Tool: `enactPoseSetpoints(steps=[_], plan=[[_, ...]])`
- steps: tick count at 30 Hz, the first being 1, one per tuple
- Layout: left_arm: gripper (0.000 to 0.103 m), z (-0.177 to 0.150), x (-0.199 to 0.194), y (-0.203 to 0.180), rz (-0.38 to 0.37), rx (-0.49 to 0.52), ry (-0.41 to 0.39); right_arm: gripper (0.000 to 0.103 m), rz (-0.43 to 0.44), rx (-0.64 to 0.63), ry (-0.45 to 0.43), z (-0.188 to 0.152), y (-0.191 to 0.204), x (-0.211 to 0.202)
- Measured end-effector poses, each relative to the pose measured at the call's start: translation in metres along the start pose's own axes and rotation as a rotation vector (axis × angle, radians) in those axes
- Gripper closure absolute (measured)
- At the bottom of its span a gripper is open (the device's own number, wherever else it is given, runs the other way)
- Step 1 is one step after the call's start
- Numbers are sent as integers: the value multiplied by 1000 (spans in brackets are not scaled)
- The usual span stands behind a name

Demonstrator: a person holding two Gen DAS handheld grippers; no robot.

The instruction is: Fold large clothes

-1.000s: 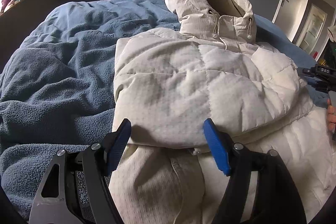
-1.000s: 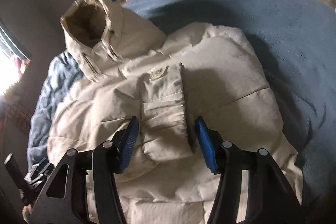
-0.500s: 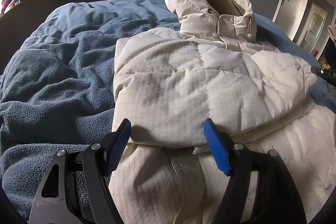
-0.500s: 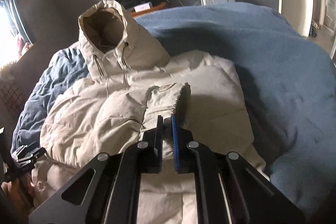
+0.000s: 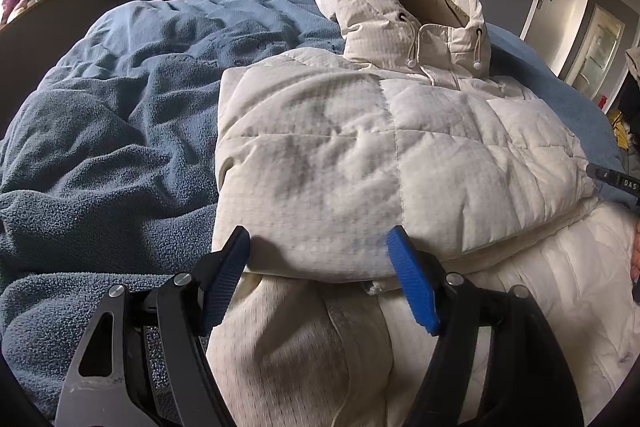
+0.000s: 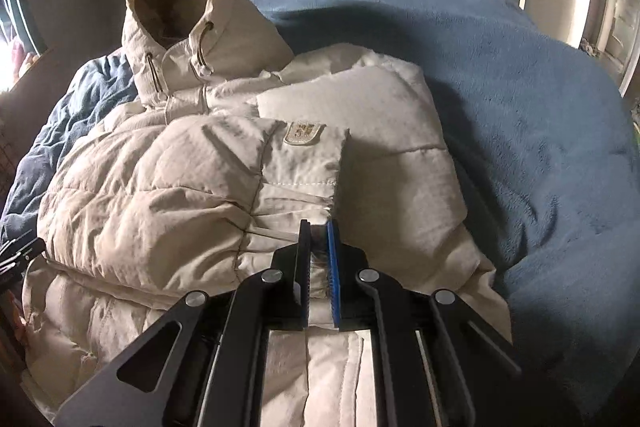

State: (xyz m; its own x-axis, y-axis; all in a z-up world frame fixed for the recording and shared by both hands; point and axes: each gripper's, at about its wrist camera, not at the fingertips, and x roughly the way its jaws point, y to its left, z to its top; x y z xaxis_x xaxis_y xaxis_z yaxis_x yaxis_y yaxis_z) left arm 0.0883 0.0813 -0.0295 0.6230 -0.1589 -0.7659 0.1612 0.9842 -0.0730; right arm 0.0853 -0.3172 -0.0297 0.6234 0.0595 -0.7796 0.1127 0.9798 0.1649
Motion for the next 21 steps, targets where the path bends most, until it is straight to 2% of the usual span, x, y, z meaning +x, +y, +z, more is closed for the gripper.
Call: enactPoseSetpoints(steps=[4, 5, 6, 8, 11, 13, 15, 18, 21], plan=[[34, 0, 0, 0, 0, 0, 1, 91, -36, -44, -47, 7, 9, -12], [34, 0, 0, 0, 0, 1, 0, 83, -37, -53, -60, 9, 12, -14], [34, 1, -1, 0, 0, 1, 0, 70, -29, -60, -75, 10, 16, -17], [34, 1, -2, 0, 1, 0, -2, 57, -4, -67, -98, 12, 21, -21], [29, 3, -10, 0, 18, 1, -36, 47, 27, -112, -112, 15, 35, -20], [13, 7, -20, -6, 39, 21, -76, 46, 55, -141, -90, 15, 43, -12], [10, 10, -21, -15, 25, 55, -82, 46, 69, -158, -72, 12, 47, -4], [8, 10, -2, -32, 50, 119, -7, 46, 70, -170, -18, 6, 50, 13], [7, 5, 25, -37, 58, 133, 85, 44, 79, -168, 17, -1, 45, 28]])
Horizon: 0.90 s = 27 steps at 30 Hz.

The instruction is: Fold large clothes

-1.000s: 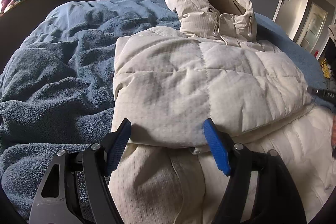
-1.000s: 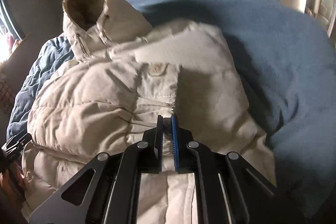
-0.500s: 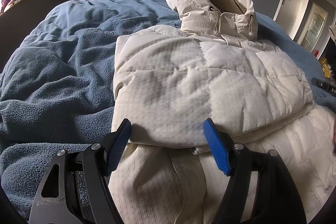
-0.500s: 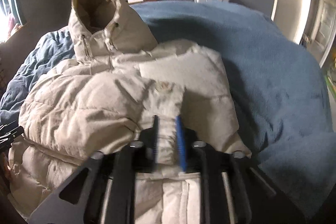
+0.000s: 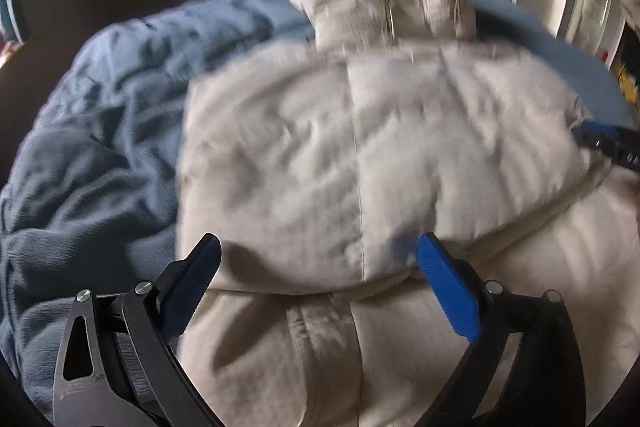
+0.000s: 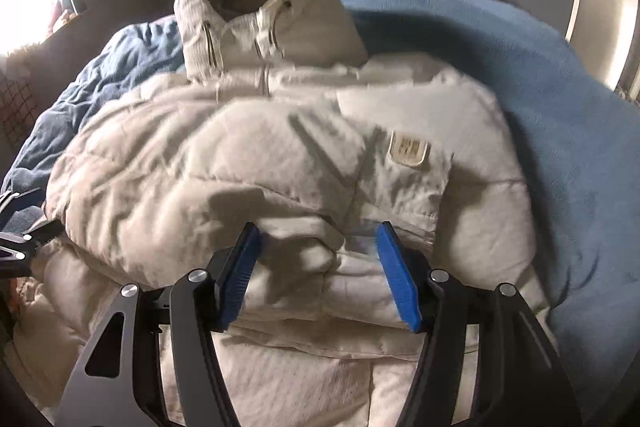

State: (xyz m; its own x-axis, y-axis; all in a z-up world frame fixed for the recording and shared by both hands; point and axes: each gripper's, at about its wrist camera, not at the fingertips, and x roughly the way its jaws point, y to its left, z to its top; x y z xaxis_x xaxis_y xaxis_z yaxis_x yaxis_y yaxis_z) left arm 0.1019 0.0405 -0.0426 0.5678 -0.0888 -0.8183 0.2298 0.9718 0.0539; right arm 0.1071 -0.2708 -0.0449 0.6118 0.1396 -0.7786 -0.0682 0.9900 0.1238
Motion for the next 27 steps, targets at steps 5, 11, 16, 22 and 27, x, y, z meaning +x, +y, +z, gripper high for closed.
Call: enactPoseSetpoints(steps=[5, 11, 16, 22, 27], plan=[[6, 3, 2, 4, -1, -16, 18, 43, -27, -46, 28, -6, 5, 11], [7, 37, -48, 3, -51, 26, -72, 30, 21, -17, 1, 21, -6, -16], [7, 93, -53, 0, -62, 59, -130, 28, 37, -16, -26, 73, -12, -14], [7, 135, -14, 3, -31, 34, -117, 28, -11, -40, -57, 142, 0, 15], [7, 160, 18, 21, -27, -42, -89, 28, -18, -45, -111, 197, 21, 42]])
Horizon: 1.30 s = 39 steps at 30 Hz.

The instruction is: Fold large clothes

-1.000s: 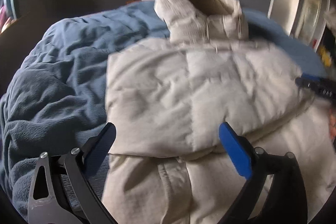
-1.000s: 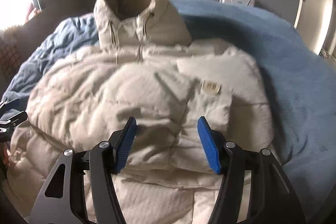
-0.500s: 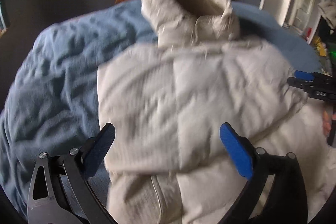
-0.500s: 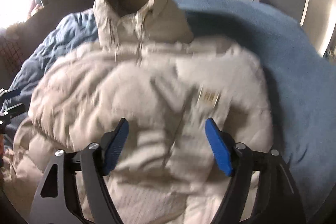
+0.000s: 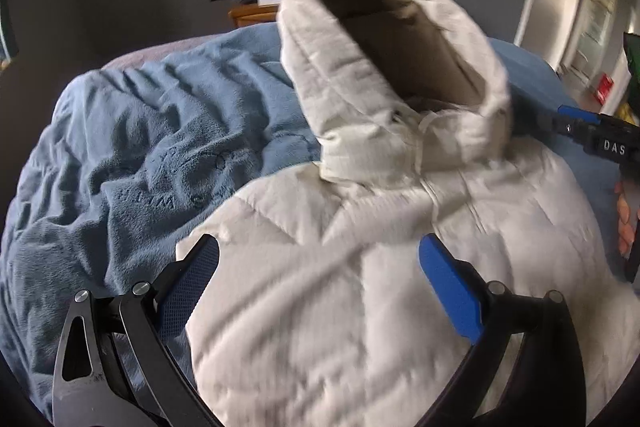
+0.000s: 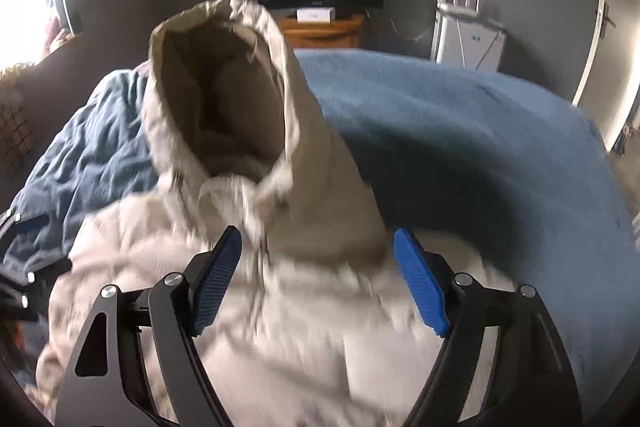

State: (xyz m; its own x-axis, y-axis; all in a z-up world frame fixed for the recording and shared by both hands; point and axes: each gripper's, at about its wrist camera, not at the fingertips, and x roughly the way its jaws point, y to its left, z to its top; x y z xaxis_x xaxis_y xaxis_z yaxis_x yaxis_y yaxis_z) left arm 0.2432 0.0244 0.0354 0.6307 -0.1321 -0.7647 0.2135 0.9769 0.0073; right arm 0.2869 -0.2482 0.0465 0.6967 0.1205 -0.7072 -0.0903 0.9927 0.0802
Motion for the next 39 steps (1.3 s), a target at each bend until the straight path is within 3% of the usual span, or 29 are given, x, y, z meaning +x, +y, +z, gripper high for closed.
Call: enactPoseSetpoints(steps=[6, 7, 9, 12, 17, 23, 26, 27, 28, 29, 30, 32, 34, 35, 36, 38, 39], plan=[[7, 14, 29, 13, 19, -45, 18, 32, -66, 28, -2, 47, 7, 48], [7, 17, 30, 14, 15, -44, 13, 40, -59, 29, -4, 50, 7, 53], [7, 21, 30, 15, 3, -44, 0, 73, -69, 24, 2, 54, 7, 63], [7, 31, 29, 16, 0, -44, -23, 92, -14, 39, -39, 45, 2, 59], [7, 50, 13, 18, -1, -69, -119, 96, -5, -58, -202, -1, 8, 18], [10, 71, -14, 7, 63, -39, -253, 96, 11, -139, -246, -67, 1, -10], [18, 74, -29, -5, 129, 23, -310, 96, 13, -142, -235, -88, -1, -14], [31, 73, -33, -7, 134, 40, -316, 96, 16, -141, -224, -90, -1, -12], [55, 70, -37, -13, 137, 70, -307, 96, 20, -139, -216, -92, -1, -11], [67, 66, -39, -17, 131, 88, -287, 96, 26, -138, -212, -93, 0, -12], [87, 62, -41, -20, 143, 100, -273, 95, 24, -138, -206, -91, 1, -12], [91, 45, -50, -25, 133, 120, -257, 94, 31, -130, -193, -94, 1, -16], [93, 25, -61, -31, 123, 145, -244, 86, 47, -116, -135, -96, -1, -15], [93, 16, -66, -34, 124, 155, -245, 74, 56, -111, -121, -101, -3, -17], [93, 3, -72, -36, 117, 164, -246, 54, 81, -105, -111, -105, -5, -22], [93, -17, -79, -39, 111, 179, -248, 36, 111, -109, -121, -113, -6, -37], [93, -28, -81, -40, 106, 184, -248, 32, 126, -125, -132, -117, -5, -48]])
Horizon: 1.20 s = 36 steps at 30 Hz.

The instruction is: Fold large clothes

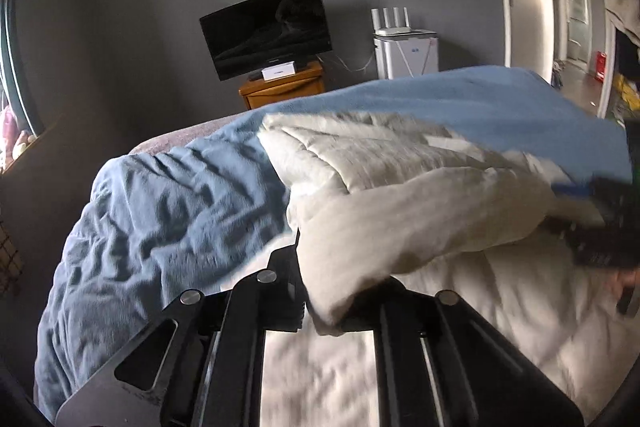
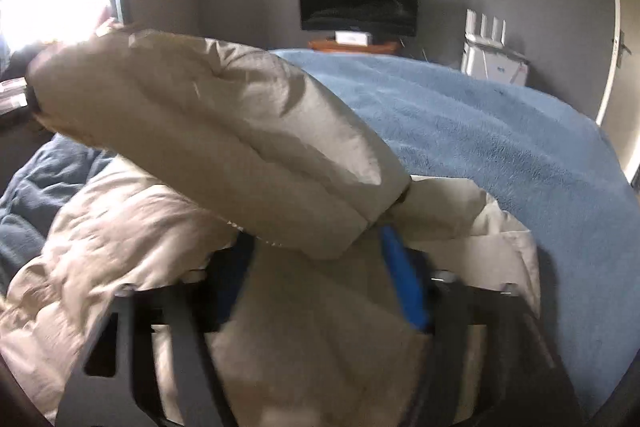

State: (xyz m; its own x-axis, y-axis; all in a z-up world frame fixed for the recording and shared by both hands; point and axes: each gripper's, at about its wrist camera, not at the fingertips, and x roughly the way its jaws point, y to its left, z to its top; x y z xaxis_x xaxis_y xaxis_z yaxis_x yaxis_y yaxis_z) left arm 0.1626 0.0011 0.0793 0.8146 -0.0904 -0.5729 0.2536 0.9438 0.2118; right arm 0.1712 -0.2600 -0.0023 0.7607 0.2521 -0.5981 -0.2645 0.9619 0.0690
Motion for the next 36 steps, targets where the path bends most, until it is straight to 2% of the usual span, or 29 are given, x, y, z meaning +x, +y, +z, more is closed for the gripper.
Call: enactPoseSetpoints(steps=[3, 6, 9, 12, 14, 15, 16, 18, 19, 23, 25, 27, 32, 34, 36], plan=[[92, -41, -6, -5, -35, -25, 27, 26, 56, -65, 12, -5, 13, -23], [92, -74, -1, -6, -83, -38, 58, 25, 142, -87, -6, -8, 24, -44], [91, -101, 20, -15, -98, 62, 109, 25, 197, -39, -27, -3, 31, -55], [90, -108, 33, -11, -139, 47, 145, 25, 189, 16, -3, 4, 38, -47], [80, -104, 31, -4, -177, 14, 127, 25, 180, 24, 4, 4, 44, -41], [62, -105, 30, -2, -189, 5, 128, 25, 178, 24, 7, 3, 47, -40], [37, -105, 28, 0, -204, -10, 124, 25, 174, 25, 16, 2, 49, -37], [19, -104, 24, 0, -203, -7, 108, 25, 168, 22, 33, 0, 51, -32], [16, -104, 22, -2, -212, -2, 105, 25, 168, 22, 36, 0, 52, -32], [13, -102, 3, -12, -248, 28, 83, 25, 164, 41, 35, 1, 48, -31], [9, -96, -12, -16, -247, 47, 43, 25, 149, 46, 26, 5, 45, -33], [9, -84, -24, -15, -255, 47, -4, 25, 136, 55, 14, 13, 39, -30], [9, -44, -21, -3, -284, -43, -52, 26, 129, 77, 0, 29, 27, -12], [20, -34, -10, -2, -302, -84, -37, 26, 130, 85, 11, 29, 25, -4], [28, -33, 7, -3, -311, -114, 19, 30, 142, 80, 36, 26, 27, 6]])
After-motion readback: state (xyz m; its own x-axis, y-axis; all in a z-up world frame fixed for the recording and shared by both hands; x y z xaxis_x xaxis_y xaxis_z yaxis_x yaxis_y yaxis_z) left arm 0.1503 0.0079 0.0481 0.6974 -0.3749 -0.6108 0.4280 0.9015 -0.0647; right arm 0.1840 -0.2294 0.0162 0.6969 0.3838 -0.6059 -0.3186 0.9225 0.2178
